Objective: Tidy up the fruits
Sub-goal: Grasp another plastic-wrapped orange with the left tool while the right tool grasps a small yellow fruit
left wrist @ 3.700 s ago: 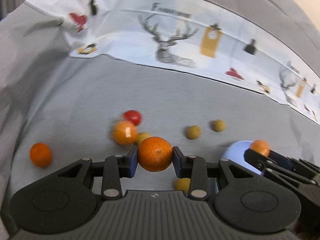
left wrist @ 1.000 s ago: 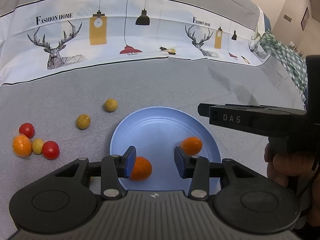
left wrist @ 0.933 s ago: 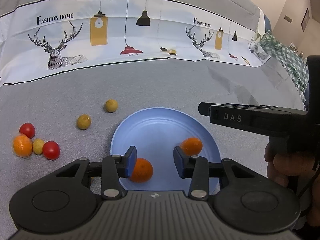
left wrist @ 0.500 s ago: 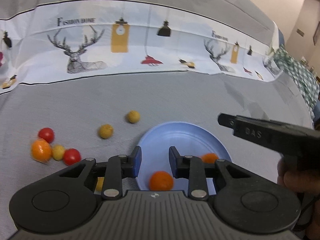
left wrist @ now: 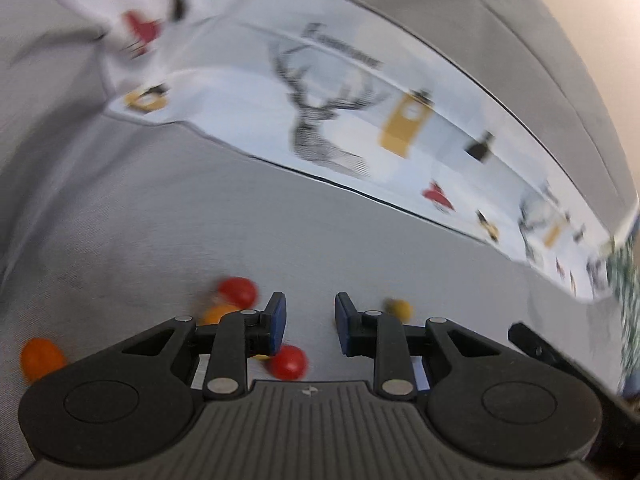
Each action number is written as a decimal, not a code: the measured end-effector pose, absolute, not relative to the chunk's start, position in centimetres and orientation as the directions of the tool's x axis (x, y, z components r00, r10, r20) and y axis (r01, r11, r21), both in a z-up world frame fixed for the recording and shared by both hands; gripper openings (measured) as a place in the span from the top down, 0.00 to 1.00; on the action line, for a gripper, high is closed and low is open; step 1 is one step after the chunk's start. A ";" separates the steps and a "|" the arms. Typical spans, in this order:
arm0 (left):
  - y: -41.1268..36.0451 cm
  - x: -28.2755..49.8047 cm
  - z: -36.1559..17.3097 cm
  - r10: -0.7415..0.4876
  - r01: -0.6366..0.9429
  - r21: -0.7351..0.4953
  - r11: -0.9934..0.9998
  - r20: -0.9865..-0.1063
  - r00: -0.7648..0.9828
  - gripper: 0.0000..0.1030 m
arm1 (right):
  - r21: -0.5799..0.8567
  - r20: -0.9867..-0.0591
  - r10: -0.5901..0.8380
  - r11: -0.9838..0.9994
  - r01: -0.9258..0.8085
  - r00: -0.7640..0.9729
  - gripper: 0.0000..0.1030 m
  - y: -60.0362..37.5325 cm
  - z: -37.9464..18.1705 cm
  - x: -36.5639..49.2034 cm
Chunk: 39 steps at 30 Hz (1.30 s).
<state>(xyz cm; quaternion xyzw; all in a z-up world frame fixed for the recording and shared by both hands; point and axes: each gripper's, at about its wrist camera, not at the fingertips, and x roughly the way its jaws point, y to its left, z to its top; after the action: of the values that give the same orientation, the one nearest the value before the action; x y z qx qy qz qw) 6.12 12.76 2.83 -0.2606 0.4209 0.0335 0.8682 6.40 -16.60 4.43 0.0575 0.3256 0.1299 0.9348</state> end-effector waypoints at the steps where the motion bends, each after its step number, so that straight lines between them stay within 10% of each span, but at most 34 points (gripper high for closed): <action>1: 13.5 6.3 2.6 -0.170 -0.294 -0.439 0.849 -0.754 0.635 0.72 | 0.197 -0.595 0.289 0.957 -0.213 0.750 0.74 -16.1 4.4 6.7; 12: 15.3 7.0 0.7 -0.107 -0.378 -0.353 0.856 -0.836 0.538 0.66 | 0.192 -0.708 0.277 0.961 -0.201 0.649 0.72 -10.8 0.9 12.0; 15: 15.5 7.4 0.0 -0.111 -0.384 -0.345 0.857 -0.850 0.515 0.56 | 0.174 -0.741 0.256 0.966 -0.190 0.621 0.52 -10.0 -0.5 13.5; 21: 15.3 8.4 -1.4 -0.095 -0.408 -0.302 0.862 -0.886 0.454 0.53 | 0.134 -0.788 0.217 0.974 -0.184 0.576 0.51 -8.7 -2.9 15.9; 27: 14.8 9.0 -2.4 -0.100 -0.412 -0.286 0.865 -0.903 0.417 0.52 | 0.102 -0.816 0.192 0.976 -0.192 0.545 0.54 -8.0 -4.9 17.0; 29: 14.5 9.1 -2.6 -0.098 -0.409 -0.277 0.869 -0.908 0.407 0.53 | 0.073 -0.813 0.179 0.975 -0.208 0.554 0.74 -7.8 -4.9 16.9; 39: 13.5 9.0 -1.6 -0.067 -0.379 -0.243 0.893 -0.904 0.421 0.61 | 0.123 -0.770 0.241 0.964 -0.234 0.590 0.74 -9.2 -2.4 15.9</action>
<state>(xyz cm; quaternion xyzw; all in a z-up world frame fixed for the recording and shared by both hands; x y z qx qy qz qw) 9.05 13.54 -1.55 -0.2105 0.5293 0.0955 0.8163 15.86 -9.23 -2.40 0.0042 0.4324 0.1333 0.8918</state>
